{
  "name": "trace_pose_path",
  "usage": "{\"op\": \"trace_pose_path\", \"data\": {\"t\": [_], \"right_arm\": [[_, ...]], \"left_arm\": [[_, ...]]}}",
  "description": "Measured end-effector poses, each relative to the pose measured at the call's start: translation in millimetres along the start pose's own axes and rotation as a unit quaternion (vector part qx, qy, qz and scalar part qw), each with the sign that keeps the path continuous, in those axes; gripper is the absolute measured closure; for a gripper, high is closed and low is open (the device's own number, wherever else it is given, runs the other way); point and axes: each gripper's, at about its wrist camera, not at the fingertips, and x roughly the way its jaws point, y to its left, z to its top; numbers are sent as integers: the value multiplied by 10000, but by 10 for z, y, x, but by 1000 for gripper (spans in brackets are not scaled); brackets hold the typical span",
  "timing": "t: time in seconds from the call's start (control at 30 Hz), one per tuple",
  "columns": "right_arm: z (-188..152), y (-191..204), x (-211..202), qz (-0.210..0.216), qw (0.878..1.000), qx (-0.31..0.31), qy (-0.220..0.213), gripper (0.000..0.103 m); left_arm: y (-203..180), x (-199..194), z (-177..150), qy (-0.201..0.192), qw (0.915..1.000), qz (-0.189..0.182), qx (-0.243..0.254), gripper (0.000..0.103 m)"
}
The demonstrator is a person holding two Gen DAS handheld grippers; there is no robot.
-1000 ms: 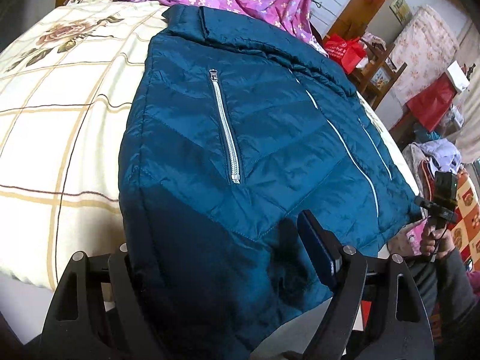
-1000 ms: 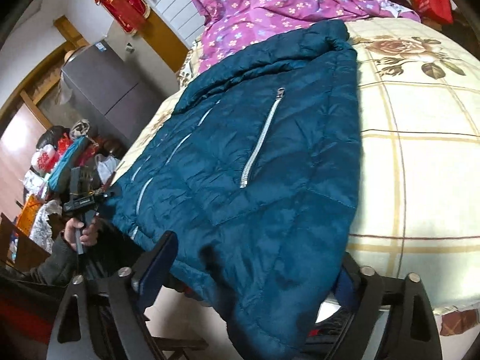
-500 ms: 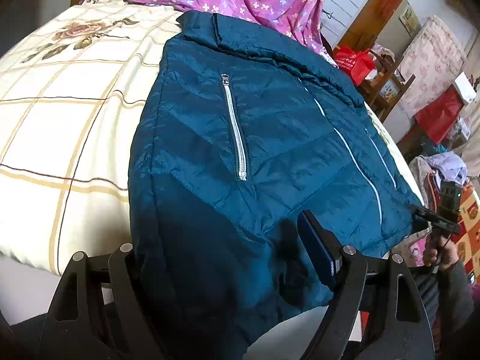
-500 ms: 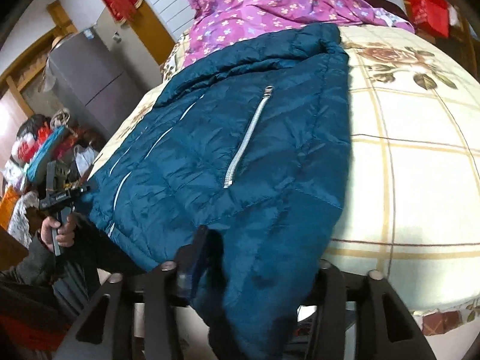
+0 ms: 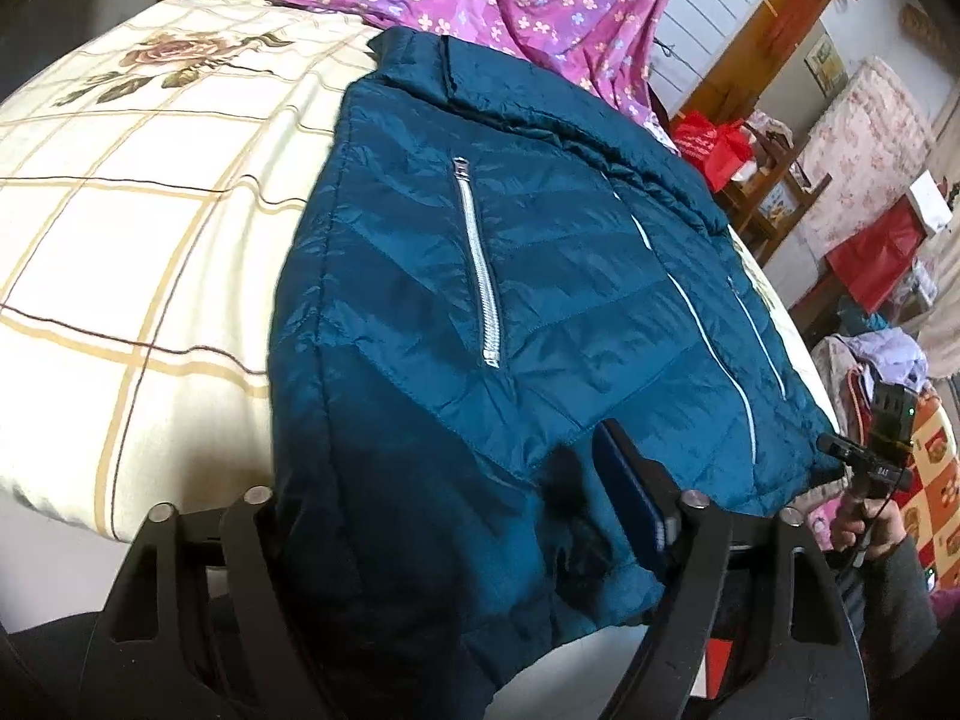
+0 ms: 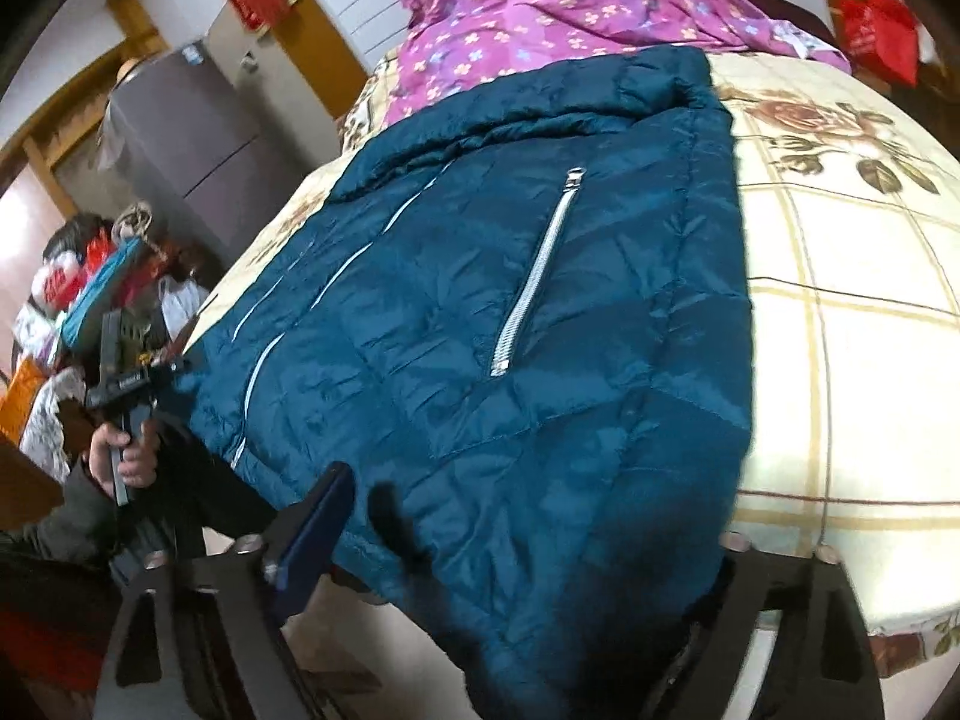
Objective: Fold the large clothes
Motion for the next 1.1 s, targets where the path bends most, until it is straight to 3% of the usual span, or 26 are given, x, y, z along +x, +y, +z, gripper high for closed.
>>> {"op": "trace_pose_path", "data": {"t": [0.03,0.07,0.1,0.13,0.17,0.33,0.47,0.53,0.6,0.67,0.73,0.8,0.83,0.87,0.9,0.97,1.1], "right_arm": [[0,-21,-10,-23,10000,53,-26,42],[0,-50,-9,-25,9999,131,-16,55],[-9,-58,-18,-25,9998,176,-14,61],[-11,-71,-20,73,9997,214,10,64],[-13,-60,-4,115,9997,189,58,66],[-11,-29,10,63,9999,104,75,67],[1,-7,20,-28,9999,81,83,66],[6,12,27,-75,9999,57,90,61],[12,44,42,-72,9999,-5,109,52],[16,68,55,3,9999,-47,129,48],[17,103,65,-71,9998,-134,156,50],[10,110,69,-89,9997,-158,172,66],[6,106,64,-144,9996,-148,168,68],[0,104,41,-150,9997,-121,128,73],[-3,107,-2,-130,9999,-75,35,78],[-4,162,-129,-143,9995,-44,-268,82],[-72,349,-413,-319,9945,21,-999,85]], "left_arm": [[16,-5,6,-17,10000,9,-30,31],[43,-11,10,-46,9999,43,-115,41],[64,-9,11,-56,9998,82,-177,48],[92,-6,9,-62,9996,151,-245,64],[112,2,14,-50,9994,187,-286,74],[86,15,4,-59,9995,273,-179,74],[129,29,27,-33,9993,135,-337,71],[131,38,35,-49,9992,115,-367,70],[98,40,38,-60,9995,102,-292,63],[28,49,30,-64,9998,112,-123,50],[-67,70,9,-95,9995,293,99,47],[-118,87,1,-130,9987,445,208,47],[-118,89,2,-134,9987,455,188,49],[-113,76,9,-161,9984,524,150,72],[-102,60,14,-193,9979,597,145,82],[-56,-24,39,-276,9985,473,17,88],[-21,-342,77,-585,9966,581,-76,89]]}}
